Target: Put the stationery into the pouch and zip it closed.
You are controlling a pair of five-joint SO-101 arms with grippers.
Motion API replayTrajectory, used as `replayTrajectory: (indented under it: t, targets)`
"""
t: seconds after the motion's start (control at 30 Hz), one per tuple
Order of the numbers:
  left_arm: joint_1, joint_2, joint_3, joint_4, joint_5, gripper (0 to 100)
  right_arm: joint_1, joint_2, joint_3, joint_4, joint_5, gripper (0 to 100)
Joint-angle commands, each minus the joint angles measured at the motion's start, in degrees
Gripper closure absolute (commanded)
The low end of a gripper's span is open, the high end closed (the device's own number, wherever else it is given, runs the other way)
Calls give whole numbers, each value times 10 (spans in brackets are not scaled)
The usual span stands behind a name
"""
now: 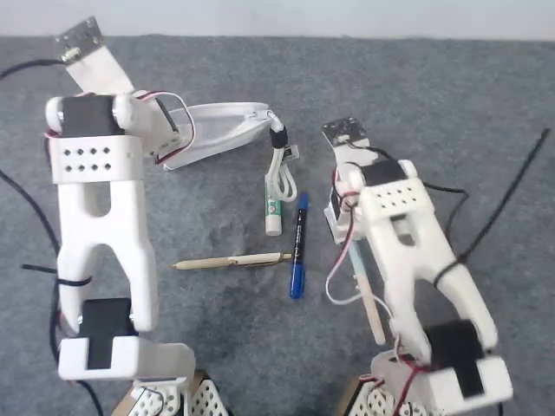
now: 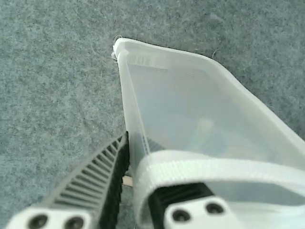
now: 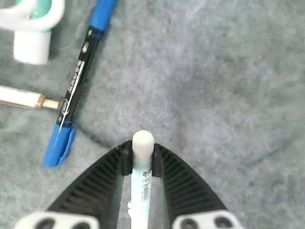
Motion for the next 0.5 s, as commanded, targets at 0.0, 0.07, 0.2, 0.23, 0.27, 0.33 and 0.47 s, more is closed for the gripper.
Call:
replayTrajectory:
  t: [0.0, 0.07, 0.2, 0.23, 0.27, 0.33, 0.47]
  targets:
    - [-4, -11, 1, -12, 7, 991, -3, -94, 13, 5, 4, 991]
    - [-4, -11, 1, -12, 7, 991, -7, -136, 32, 5, 4, 991]
    - [-4, -11, 1, -12, 7, 991, -21, -219, 70, 1, 5, 991]
    - [-4, -11, 1, -12, 7, 991, -23, -239, 81, -7, 5, 991]
    - [-3, -11, 1, -12, 7, 991, -26, -257, 93, -15, 4, 991]
    - [-3, -11, 1, -12, 7, 991, -27, -291, 122, -36, 2, 991]
    - [-3, -11, 2, -12, 7, 991, -27, -349, 174, -75, 1, 991]
